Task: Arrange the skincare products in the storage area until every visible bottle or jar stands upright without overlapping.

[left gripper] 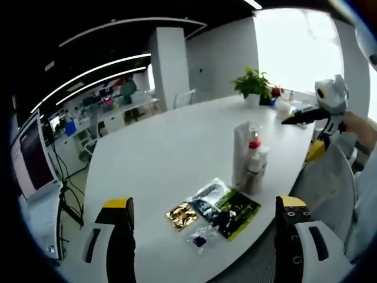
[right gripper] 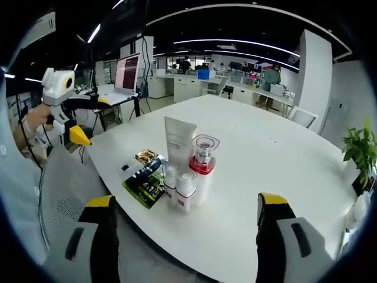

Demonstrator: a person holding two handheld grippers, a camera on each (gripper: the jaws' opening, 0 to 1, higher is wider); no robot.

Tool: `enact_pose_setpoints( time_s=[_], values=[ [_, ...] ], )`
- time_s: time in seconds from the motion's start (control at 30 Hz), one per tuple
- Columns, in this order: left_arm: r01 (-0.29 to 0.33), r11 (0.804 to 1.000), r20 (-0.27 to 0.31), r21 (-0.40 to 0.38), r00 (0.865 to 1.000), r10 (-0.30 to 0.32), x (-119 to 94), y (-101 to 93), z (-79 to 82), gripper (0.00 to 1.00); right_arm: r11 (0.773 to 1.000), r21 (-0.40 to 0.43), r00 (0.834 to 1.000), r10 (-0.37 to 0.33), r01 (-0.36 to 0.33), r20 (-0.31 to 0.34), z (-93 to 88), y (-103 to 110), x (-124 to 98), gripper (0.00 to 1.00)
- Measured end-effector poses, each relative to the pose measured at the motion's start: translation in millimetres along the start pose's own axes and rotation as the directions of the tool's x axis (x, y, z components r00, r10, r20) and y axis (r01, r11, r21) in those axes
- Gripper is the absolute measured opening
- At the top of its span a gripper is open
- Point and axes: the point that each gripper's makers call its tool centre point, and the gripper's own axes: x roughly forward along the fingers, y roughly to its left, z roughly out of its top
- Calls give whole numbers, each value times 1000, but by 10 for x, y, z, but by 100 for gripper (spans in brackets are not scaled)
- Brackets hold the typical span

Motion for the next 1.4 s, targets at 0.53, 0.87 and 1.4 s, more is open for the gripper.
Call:
enact_pose_setpoints(
  time_s=[0.53,0.87,1.4],
  values=[
    [7,1000,-10,-5,1000,-7,5,-20,-30,97,1000,-6,1000,-1,1,-8,-4,8,1,99],
    [-14,1000,-11,-10,1000,14,-7,24,-42,97,1000,-20,1000,5,-5,-5,34,-4,-8,99],
    [-37,999,-5,3,999,37,-46,69,-34,97,998,-41,999,39,-39,-10,82,23,28,99]
  ],
)
